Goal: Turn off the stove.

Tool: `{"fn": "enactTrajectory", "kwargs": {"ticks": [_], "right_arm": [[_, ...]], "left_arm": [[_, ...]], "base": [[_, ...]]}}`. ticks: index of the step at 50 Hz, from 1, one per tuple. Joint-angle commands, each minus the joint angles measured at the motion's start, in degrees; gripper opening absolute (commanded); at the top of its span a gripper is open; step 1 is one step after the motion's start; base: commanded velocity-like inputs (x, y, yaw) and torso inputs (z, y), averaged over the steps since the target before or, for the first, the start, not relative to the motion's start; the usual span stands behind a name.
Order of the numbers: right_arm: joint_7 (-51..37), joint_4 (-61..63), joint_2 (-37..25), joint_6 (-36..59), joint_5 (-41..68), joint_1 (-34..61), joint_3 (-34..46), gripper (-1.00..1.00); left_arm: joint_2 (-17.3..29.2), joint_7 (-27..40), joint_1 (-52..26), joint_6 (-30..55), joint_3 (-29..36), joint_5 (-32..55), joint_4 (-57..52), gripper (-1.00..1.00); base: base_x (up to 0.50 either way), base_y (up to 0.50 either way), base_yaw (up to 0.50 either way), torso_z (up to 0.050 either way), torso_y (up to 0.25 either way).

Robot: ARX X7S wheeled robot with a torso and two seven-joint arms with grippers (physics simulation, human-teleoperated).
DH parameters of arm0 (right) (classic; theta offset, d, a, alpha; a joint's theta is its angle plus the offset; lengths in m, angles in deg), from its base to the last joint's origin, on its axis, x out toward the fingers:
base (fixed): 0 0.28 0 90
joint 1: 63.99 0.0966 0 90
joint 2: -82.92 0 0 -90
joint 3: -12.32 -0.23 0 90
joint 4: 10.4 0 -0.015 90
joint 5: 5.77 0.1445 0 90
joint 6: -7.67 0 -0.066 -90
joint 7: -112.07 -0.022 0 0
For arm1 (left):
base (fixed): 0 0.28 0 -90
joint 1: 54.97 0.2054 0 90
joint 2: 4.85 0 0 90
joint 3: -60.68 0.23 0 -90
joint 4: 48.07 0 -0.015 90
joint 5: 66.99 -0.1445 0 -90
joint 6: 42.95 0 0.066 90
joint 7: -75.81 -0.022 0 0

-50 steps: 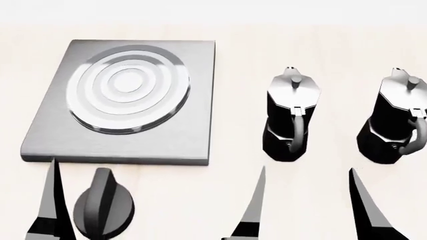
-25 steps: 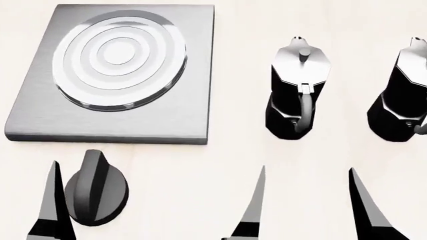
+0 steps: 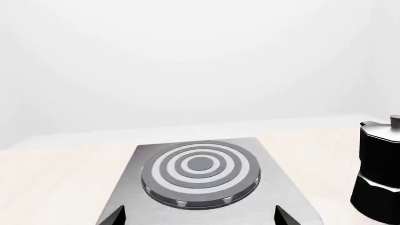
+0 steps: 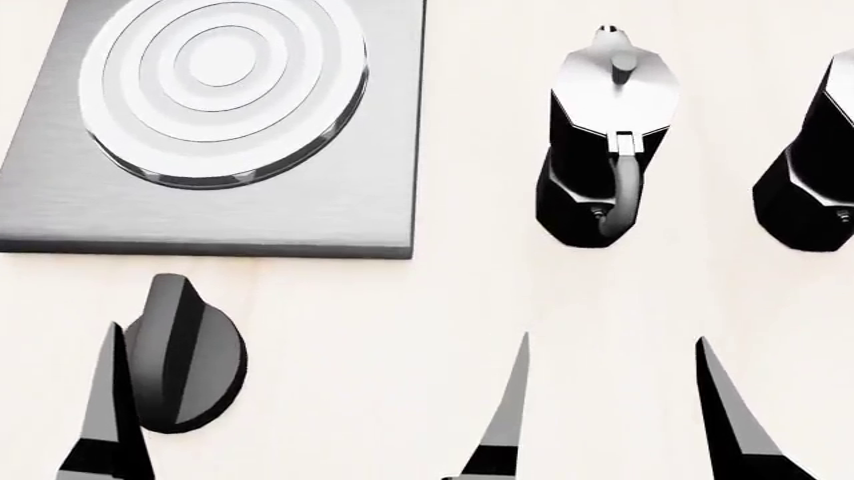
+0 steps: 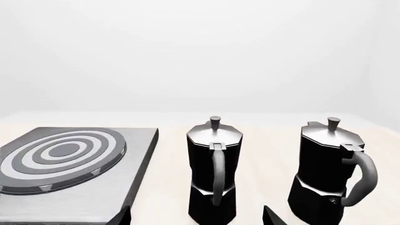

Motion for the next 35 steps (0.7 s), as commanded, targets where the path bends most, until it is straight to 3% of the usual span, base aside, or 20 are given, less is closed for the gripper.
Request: {"fn": "enactTrajectory", "kwargs": {"ticks": [1, 24, 35], "right_arm": [[-0.37, -0.13, -0.33, -0.22, 0.26, 0.00, 0.18, 1.00], [-0.87, -0.95, -0.96, -1.02, 0.28, 0.04, 0.84, 1.00], [-1.10, -1.14, -1.19, -1.21, 0.54, 0.18, 1.01, 1.00]], "left_arm": [[0.33, -0.05, -0.26, -0.17, 0.83, 0.08, -0.09, 1.00], [-0.69, -0.35, -4.61, 2.22, 4.55, 1.12, -2.32, 1.00], [-1.85, -1.04, -7.15, -0.47, 5.81, 1.02, 3.04, 1.00]], "base": [[0.00, 0.00, 0.00, 0.000, 0.000], [0.00, 0.00, 0.00, 0.000, 0.000], [0.00, 0.00, 0.00, 0.000, 0.000]]}}
